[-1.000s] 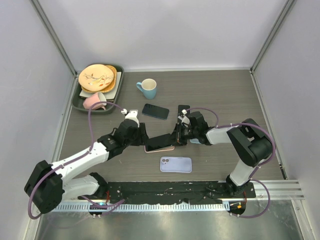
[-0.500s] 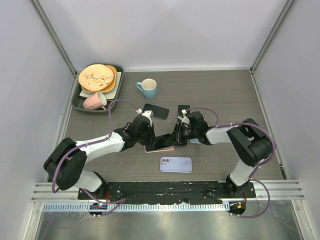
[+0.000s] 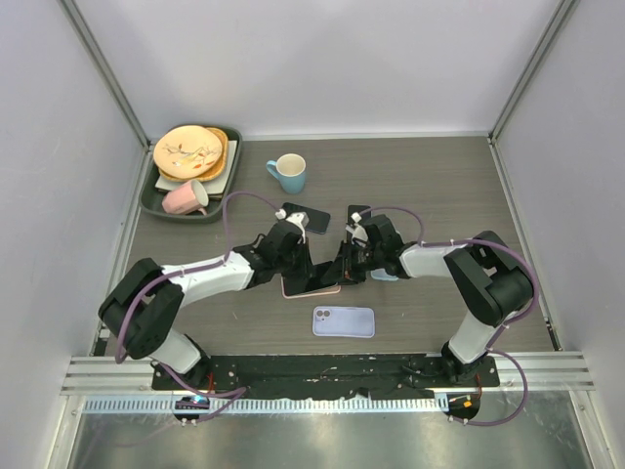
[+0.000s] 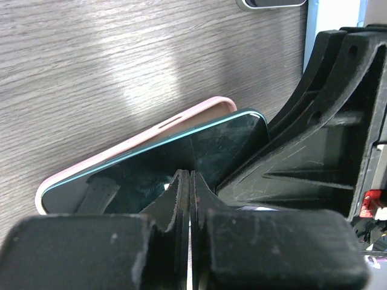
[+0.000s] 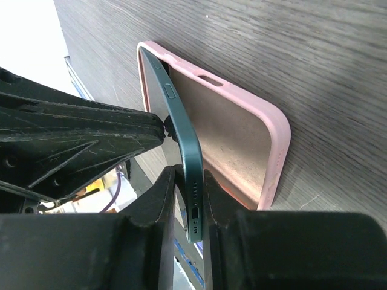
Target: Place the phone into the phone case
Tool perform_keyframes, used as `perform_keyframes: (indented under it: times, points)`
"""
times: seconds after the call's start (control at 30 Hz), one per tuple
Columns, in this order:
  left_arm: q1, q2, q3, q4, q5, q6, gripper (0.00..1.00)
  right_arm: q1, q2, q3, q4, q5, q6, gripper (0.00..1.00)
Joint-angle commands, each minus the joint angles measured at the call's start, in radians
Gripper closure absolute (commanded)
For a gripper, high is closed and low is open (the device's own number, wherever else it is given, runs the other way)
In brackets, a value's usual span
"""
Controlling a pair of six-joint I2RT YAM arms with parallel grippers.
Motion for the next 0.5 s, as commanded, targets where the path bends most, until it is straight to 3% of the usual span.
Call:
perform_keyframes:
  times: [0.0,0.17,0.47]
  points:
    - [-0.004,0.043,0.026,-0.029,0.006,-0.025,0.99,0.045,0.040,-0.027,-0.325,0.348,-0.162,0.82]
    - [-0.006,0.058,0.024,-0.039,0.010,-0.026,1.00,0.080,0.021,0.012,-0.398,0.465,-0.189,0.67]
    - [-0.007,0.067,0.012,-0.042,0.007,-0.032,1.00,0.151,0.045,0.095,-0.538,0.646,-0.223,0.53]
